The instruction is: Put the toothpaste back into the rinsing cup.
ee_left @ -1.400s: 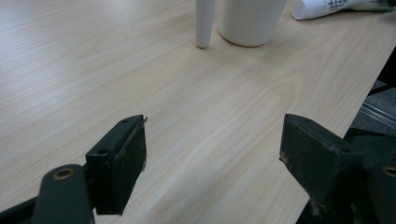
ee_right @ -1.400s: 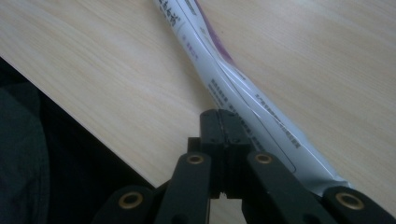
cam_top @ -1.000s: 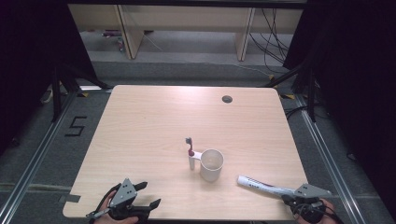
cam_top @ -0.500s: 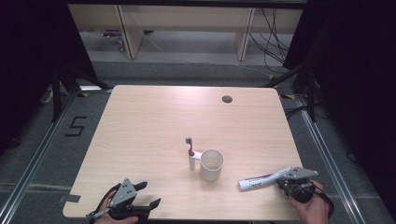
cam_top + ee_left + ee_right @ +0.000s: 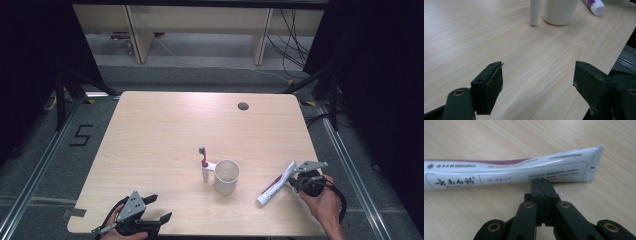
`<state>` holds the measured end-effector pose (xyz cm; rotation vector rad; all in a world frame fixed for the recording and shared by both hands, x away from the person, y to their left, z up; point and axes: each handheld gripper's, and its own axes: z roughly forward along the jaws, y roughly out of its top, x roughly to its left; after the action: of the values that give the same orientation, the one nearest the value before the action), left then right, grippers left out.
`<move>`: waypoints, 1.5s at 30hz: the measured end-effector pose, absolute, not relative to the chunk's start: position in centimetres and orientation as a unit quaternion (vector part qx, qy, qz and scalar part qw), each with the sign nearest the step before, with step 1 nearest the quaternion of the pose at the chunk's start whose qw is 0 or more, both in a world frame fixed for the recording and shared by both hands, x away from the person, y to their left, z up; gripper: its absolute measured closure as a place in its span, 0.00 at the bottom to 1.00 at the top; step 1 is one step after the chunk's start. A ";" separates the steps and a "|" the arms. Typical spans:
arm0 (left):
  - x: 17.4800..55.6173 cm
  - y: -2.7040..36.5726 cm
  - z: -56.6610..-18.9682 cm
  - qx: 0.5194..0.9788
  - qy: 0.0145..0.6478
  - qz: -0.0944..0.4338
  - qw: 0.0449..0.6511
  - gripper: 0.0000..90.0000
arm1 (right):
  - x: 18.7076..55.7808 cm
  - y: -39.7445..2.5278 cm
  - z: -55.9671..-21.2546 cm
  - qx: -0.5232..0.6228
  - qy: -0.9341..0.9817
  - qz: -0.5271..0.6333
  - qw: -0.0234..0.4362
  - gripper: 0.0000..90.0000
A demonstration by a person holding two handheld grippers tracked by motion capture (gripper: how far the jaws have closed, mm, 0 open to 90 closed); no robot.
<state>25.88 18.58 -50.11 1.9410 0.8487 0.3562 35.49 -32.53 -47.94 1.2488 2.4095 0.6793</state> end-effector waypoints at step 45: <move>25.8 18.5 -50.2 0.800 0.339 0.144 0.473 0.26 | 40.1 -26.6 -45.4 0.478 0.828 0.270 0.117 0.53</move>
<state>25.81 18.51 -50.17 1.9591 0.8304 0.3535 40.13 -26.63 -45.45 1.3983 2.4235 0.7905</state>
